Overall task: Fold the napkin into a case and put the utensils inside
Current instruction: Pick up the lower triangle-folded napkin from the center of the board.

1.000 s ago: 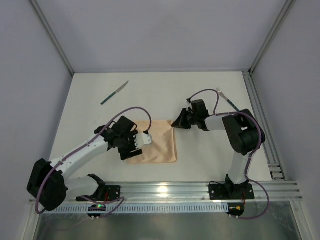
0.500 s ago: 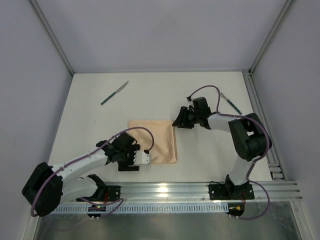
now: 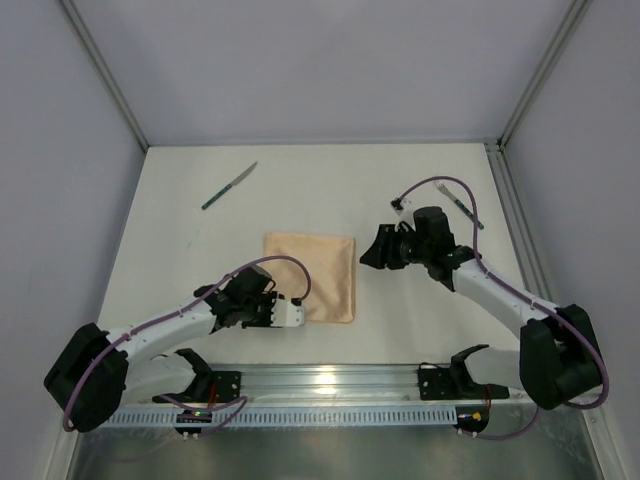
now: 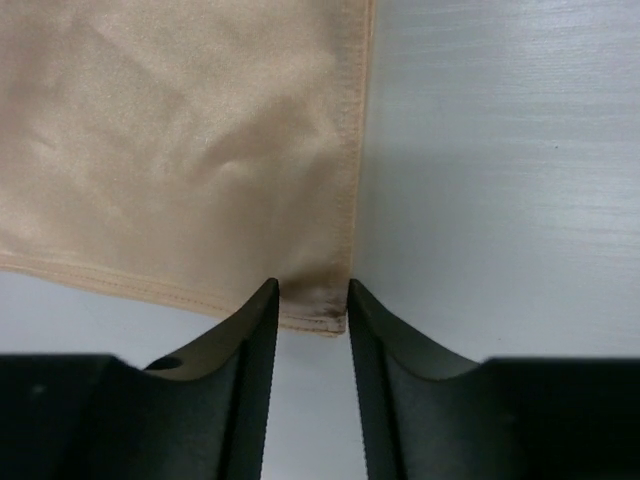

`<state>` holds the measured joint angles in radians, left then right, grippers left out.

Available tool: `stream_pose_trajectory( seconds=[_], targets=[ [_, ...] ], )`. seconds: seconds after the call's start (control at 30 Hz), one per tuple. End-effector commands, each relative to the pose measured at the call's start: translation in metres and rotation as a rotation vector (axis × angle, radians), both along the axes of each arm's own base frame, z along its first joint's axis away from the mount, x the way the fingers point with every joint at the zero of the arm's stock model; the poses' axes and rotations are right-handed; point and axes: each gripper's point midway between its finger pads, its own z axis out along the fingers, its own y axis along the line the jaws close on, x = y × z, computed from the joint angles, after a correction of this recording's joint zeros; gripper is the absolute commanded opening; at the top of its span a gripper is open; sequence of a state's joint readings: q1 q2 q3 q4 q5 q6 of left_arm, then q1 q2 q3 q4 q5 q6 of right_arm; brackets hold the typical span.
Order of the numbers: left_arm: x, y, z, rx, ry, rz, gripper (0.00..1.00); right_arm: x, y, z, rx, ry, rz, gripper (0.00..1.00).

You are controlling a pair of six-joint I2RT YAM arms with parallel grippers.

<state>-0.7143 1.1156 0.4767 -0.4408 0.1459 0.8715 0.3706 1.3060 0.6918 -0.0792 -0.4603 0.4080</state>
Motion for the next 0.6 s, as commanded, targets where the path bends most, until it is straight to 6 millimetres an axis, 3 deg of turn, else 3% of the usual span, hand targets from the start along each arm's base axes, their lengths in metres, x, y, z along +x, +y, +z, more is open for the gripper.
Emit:
stream_pose_trajectory(
  seconds=[0.0,0.1,0.23,0.3,0.33,0.4,0.43,0.47,0.53,0.57],
  targets=[
    [-0.012,0.013,-0.018,0.066,0.040,-0.012,0.33,0.000,0.002,0.051,0.028,-0.225,0.082,0.48],
    [-0.009,0.009,-0.013,0.054,0.032,-0.003,0.21,-0.004,0.002,0.076,-0.009,-0.354,0.151,0.48],
    [-0.002,0.006,-0.006,0.031,0.004,0.017,0.00,-0.015,0.006,0.093,-0.108,-0.540,0.245,0.49],
    [0.001,0.005,-0.002,0.022,-0.019,0.021,0.00,-0.023,0.015,0.094,-0.180,-0.681,0.352,0.50],
    [0.005,0.003,0.003,0.012,-0.032,0.035,0.00,-0.041,0.033,0.098,-0.184,-0.750,0.449,0.52],
    [0.008,-0.001,0.010,-0.015,-0.041,0.060,0.00,-0.063,0.051,0.093,-0.266,-0.905,0.664,0.52],
    [0.010,-0.005,0.015,-0.035,-0.041,0.072,0.00,-0.088,0.068,0.090,-0.261,-0.957,0.799,0.52],
    [0.010,-0.007,0.017,-0.049,-0.040,0.072,0.00,-0.099,0.074,0.089,-0.282,-1.040,0.918,0.53],
    [0.012,-0.010,0.021,-0.071,-0.047,0.078,0.00,-0.118,0.074,0.072,-0.279,-1.046,1.057,0.54],
    [0.012,-0.010,0.023,-0.075,-0.051,0.079,0.00,-0.119,0.071,0.065,-0.305,-1.054,1.081,0.56]
  ],
)
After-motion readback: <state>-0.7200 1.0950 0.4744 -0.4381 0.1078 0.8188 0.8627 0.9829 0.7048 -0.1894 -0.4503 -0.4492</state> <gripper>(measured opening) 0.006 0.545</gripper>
